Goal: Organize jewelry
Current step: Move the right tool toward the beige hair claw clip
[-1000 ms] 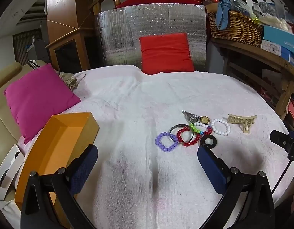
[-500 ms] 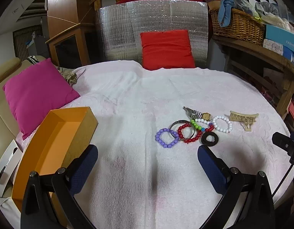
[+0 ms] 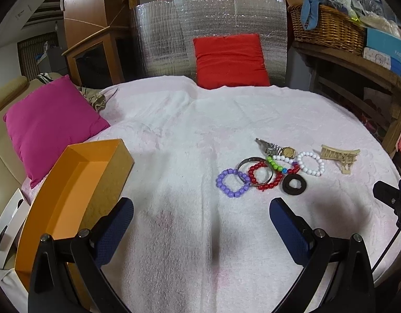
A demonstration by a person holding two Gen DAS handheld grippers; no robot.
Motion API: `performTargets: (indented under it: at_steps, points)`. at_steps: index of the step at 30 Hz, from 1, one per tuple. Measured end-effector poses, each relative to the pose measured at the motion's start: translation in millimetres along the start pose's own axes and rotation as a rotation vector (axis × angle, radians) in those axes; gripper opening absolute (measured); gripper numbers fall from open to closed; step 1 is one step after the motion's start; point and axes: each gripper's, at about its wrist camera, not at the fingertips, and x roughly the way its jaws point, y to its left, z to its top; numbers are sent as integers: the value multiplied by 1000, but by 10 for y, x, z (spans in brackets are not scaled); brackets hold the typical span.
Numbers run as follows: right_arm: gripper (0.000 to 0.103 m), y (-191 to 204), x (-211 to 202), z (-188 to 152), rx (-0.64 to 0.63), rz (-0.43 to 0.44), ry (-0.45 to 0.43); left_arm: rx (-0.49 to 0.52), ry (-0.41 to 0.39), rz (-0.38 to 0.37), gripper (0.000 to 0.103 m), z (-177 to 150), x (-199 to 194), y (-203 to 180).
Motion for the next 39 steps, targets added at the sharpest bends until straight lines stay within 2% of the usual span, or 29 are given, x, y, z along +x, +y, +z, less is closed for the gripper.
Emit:
performTargets:
  at_steps: [26, 39]
  points:
    - [103, -43, 268, -36, 43, 34, 42, -2, 29, -14, 103, -9, 223, -64]
    - [99, -70, 297, -2, 64, 57, 39, 3, 29, -11, 103, -3, 238, -64]
